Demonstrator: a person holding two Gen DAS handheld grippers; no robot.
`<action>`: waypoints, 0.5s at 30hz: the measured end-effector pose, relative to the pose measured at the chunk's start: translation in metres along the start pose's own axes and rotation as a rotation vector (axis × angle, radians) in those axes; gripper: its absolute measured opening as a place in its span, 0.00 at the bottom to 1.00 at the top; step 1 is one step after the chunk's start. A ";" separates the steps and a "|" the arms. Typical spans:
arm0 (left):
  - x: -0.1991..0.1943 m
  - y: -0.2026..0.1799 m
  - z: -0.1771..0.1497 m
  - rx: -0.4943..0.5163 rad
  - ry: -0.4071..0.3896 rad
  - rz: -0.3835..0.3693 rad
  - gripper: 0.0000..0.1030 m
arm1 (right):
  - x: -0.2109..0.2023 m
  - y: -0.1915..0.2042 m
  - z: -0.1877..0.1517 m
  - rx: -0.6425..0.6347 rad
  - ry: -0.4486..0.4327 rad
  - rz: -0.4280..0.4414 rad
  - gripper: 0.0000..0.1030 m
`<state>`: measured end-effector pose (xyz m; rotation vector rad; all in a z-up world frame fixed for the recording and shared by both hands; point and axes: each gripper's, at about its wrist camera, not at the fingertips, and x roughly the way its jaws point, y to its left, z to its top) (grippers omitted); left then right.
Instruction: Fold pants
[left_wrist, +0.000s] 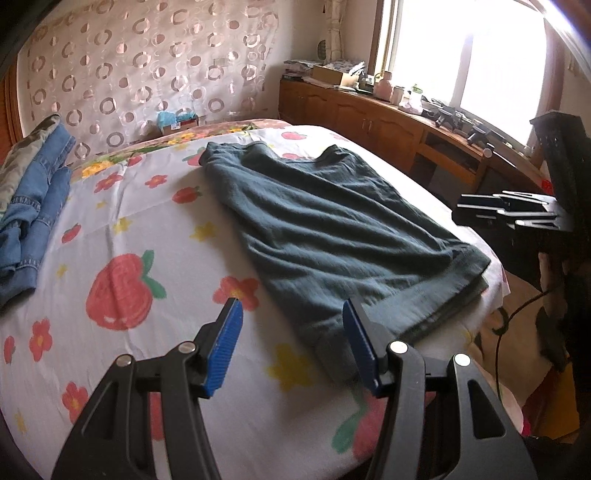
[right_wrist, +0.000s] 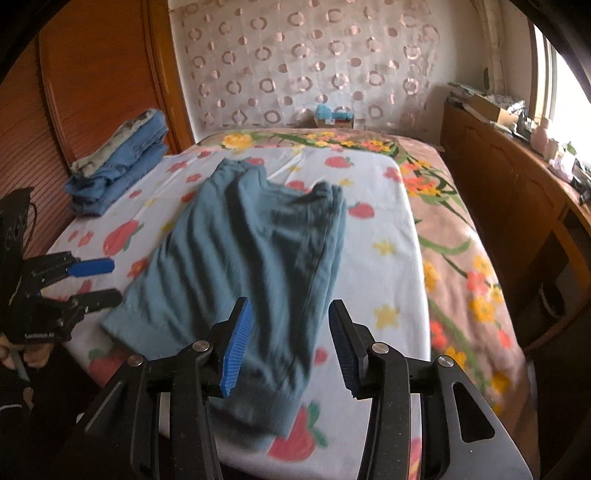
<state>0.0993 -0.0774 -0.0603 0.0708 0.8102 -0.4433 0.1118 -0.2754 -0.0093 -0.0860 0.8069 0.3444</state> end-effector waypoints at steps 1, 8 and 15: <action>-0.001 0.000 -0.002 -0.004 -0.002 0.001 0.54 | -0.001 0.001 -0.004 0.001 0.003 0.001 0.42; -0.008 -0.002 -0.008 -0.021 -0.014 -0.022 0.54 | -0.008 0.004 -0.030 0.043 0.021 0.022 0.42; -0.009 -0.011 -0.010 -0.010 -0.003 -0.093 0.49 | -0.009 -0.004 -0.045 0.100 0.032 0.034 0.42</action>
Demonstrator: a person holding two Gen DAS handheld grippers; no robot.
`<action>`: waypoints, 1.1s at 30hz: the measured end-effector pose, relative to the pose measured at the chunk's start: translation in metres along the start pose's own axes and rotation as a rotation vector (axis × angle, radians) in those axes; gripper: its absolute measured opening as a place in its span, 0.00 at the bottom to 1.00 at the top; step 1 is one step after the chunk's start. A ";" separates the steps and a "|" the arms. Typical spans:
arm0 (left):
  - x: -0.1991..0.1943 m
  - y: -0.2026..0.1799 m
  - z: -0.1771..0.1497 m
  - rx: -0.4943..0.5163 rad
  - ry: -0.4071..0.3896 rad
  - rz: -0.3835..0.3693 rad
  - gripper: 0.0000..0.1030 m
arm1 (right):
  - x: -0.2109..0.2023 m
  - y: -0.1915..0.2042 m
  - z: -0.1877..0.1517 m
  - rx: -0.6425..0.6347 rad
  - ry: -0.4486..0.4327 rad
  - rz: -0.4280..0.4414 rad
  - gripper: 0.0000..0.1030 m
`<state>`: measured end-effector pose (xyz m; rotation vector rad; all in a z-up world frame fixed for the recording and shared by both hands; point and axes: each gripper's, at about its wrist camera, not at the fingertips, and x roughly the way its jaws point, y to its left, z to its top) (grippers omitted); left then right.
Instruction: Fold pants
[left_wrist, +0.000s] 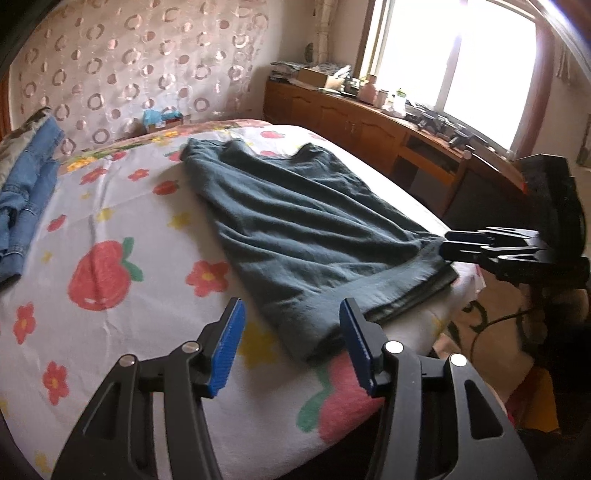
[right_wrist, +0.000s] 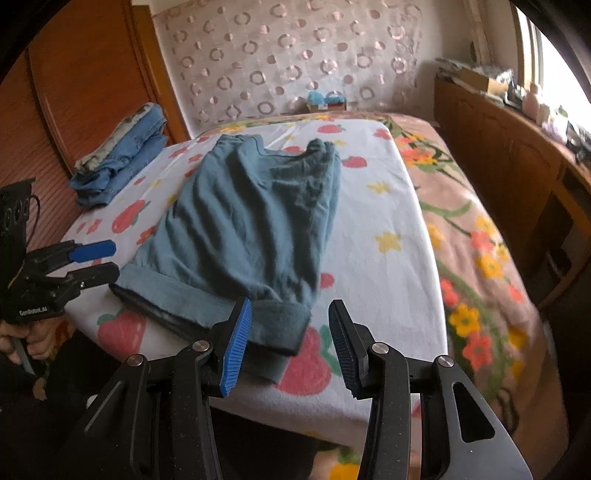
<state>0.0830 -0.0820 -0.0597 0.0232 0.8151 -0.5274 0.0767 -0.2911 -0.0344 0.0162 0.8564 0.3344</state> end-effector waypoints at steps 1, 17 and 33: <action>0.001 -0.002 0.000 0.000 0.007 -0.008 0.48 | 0.002 -0.002 -0.002 0.010 0.009 0.003 0.42; 0.021 -0.005 -0.006 -0.009 0.034 -0.029 0.17 | -0.008 -0.005 -0.005 0.038 -0.033 0.080 0.14; 0.013 0.001 -0.010 -0.030 0.069 -0.004 0.24 | -0.012 0.013 -0.014 0.007 -0.017 0.048 0.11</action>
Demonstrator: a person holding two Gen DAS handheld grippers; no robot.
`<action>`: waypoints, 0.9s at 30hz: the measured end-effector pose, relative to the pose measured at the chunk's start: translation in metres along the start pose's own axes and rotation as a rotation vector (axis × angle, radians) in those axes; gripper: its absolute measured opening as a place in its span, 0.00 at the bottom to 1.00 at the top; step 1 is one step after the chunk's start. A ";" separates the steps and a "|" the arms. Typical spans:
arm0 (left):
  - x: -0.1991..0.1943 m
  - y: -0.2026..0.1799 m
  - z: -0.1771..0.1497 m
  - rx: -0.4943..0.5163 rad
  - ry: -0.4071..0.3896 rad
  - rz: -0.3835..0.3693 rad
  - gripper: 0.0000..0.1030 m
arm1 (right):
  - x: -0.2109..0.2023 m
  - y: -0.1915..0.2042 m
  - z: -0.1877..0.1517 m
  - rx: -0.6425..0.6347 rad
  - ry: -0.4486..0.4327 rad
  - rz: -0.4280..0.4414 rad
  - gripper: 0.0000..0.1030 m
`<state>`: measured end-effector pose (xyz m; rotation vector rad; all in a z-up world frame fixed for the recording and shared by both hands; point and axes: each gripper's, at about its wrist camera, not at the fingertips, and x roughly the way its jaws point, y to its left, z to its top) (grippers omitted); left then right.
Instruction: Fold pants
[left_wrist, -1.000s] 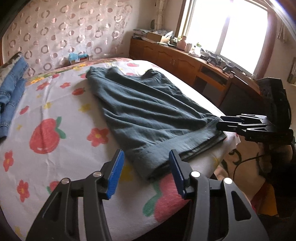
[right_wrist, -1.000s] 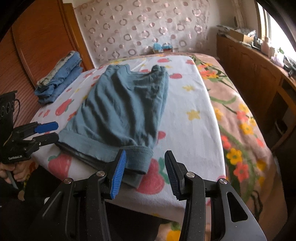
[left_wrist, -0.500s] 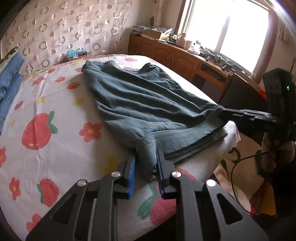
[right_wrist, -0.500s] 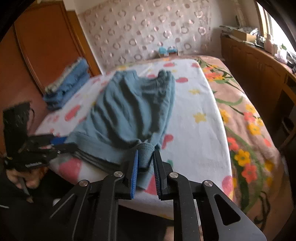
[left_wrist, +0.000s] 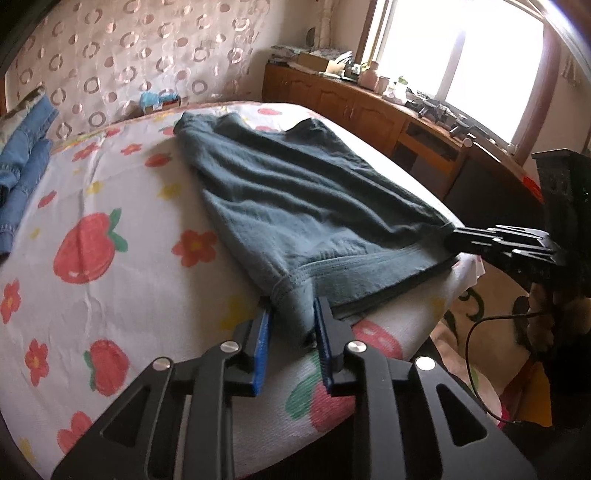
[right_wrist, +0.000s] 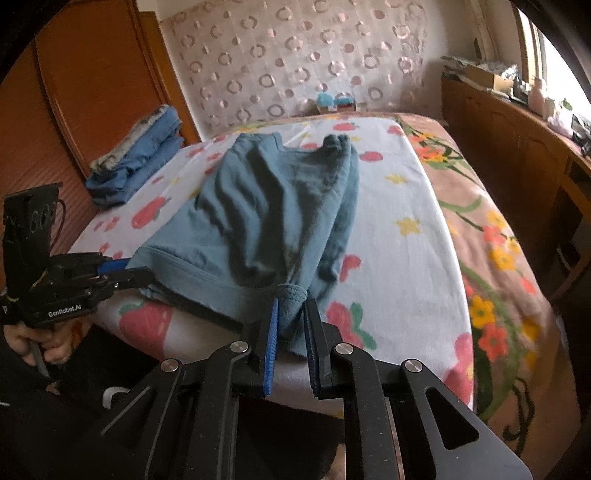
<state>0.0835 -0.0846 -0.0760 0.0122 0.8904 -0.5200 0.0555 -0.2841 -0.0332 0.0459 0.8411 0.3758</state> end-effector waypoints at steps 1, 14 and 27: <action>0.001 0.000 0.000 -0.001 0.001 0.001 0.25 | 0.001 -0.001 0.000 0.005 0.002 -0.002 0.11; -0.001 -0.004 -0.001 0.014 -0.010 -0.001 0.32 | 0.022 -0.004 0.002 0.028 0.043 -0.061 0.38; -0.031 0.004 0.018 -0.024 -0.106 0.031 0.37 | 0.021 -0.004 -0.001 0.014 0.026 -0.060 0.39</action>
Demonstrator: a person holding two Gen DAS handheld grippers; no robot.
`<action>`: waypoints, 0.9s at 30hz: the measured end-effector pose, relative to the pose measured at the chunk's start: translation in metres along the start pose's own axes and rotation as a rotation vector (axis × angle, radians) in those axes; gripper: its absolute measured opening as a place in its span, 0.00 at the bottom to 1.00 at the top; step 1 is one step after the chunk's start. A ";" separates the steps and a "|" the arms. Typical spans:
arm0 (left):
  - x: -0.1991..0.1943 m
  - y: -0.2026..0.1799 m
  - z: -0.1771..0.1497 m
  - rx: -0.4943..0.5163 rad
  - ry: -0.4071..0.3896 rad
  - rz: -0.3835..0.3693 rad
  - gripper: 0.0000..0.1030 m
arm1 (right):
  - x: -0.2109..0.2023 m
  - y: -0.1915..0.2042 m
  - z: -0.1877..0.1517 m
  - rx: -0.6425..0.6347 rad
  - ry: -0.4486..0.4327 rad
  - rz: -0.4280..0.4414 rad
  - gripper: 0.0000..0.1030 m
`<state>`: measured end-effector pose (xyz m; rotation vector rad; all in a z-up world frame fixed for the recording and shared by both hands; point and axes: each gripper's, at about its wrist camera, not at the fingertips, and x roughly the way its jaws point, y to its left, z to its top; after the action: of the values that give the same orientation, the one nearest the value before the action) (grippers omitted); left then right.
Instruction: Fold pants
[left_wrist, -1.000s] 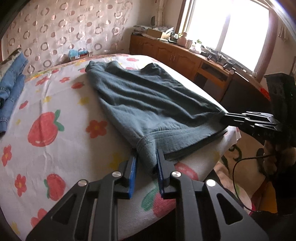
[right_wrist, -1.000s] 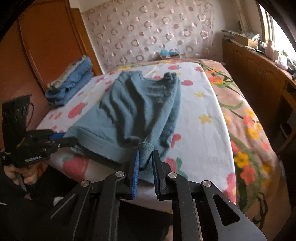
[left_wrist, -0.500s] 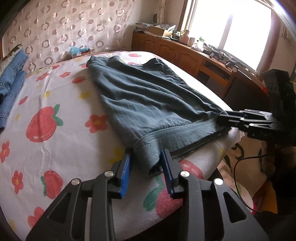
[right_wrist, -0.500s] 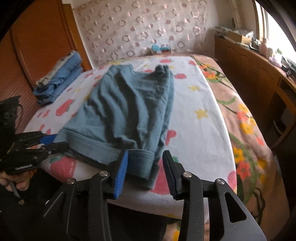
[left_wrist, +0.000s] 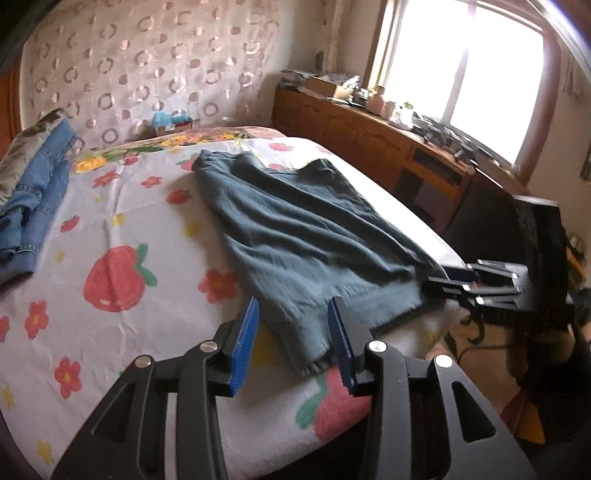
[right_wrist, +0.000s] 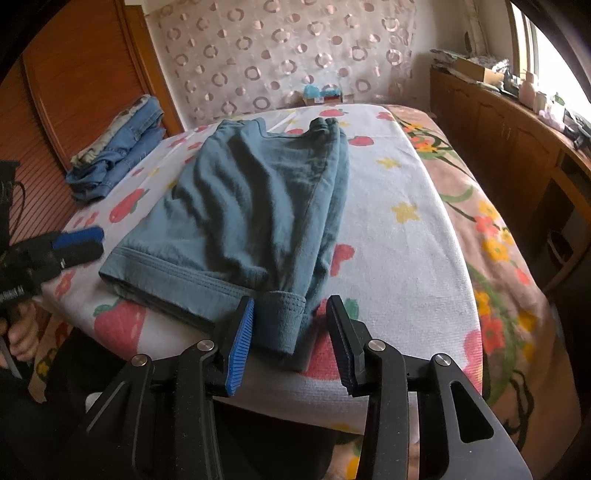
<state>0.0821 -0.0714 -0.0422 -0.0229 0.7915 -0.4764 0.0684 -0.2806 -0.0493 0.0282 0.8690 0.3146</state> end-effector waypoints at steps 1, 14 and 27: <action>0.005 0.003 0.001 -0.014 0.011 0.004 0.37 | 0.000 0.000 0.000 0.001 0.002 0.002 0.39; 0.032 0.001 -0.013 -0.039 0.113 -0.031 0.37 | 0.000 0.000 0.002 -0.006 0.005 0.025 0.32; 0.030 0.003 -0.011 -0.077 0.132 -0.108 0.14 | 0.001 -0.001 0.003 -0.002 -0.013 0.113 0.11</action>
<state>0.0935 -0.0798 -0.0706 -0.1069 0.9412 -0.5535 0.0710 -0.2812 -0.0483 0.0777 0.8562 0.4200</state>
